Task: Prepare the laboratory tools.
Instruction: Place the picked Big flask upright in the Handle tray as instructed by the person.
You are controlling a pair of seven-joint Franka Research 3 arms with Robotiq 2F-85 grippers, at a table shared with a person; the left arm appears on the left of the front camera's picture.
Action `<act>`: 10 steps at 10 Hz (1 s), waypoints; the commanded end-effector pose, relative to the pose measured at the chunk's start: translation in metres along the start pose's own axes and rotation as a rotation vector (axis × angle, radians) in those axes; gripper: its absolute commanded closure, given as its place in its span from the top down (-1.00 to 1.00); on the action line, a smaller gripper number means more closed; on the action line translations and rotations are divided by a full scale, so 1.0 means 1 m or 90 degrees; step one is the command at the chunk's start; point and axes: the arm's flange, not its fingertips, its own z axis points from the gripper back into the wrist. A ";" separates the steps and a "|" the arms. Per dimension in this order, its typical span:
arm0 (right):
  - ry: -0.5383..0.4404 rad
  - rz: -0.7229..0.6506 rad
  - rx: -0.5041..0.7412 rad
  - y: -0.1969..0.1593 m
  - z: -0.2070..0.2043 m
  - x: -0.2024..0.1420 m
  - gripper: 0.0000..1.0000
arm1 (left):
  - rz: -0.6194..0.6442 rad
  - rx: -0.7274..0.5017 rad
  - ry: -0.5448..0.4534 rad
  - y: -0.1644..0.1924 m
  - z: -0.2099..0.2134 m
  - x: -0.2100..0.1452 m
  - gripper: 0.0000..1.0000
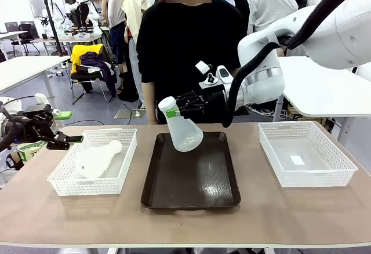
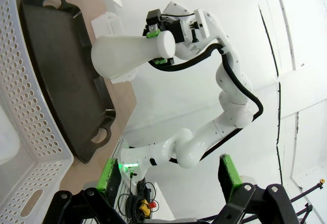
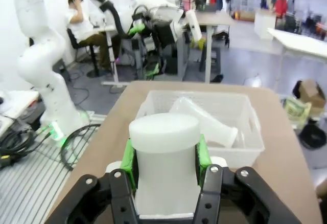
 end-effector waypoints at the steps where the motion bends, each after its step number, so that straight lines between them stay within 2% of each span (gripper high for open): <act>1: -0.074 0.032 -0.030 -0.015 -0.005 -0.021 -1.00 | -0.008 -0.009 -0.008 -0.003 0.000 0.001 1.00; 7: -0.183 0.040 -0.104 -0.042 0.006 -0.087 -1.00 | -0.008 -0.009 -0.008 -0.003 0.000 0.001 1.00; 10: -0.180 0.015 -0.112 -0.042 0.003 -0.106 -1.00 | -0.008 -0.009 -0.008 -0.003 0.000 0.001 1.00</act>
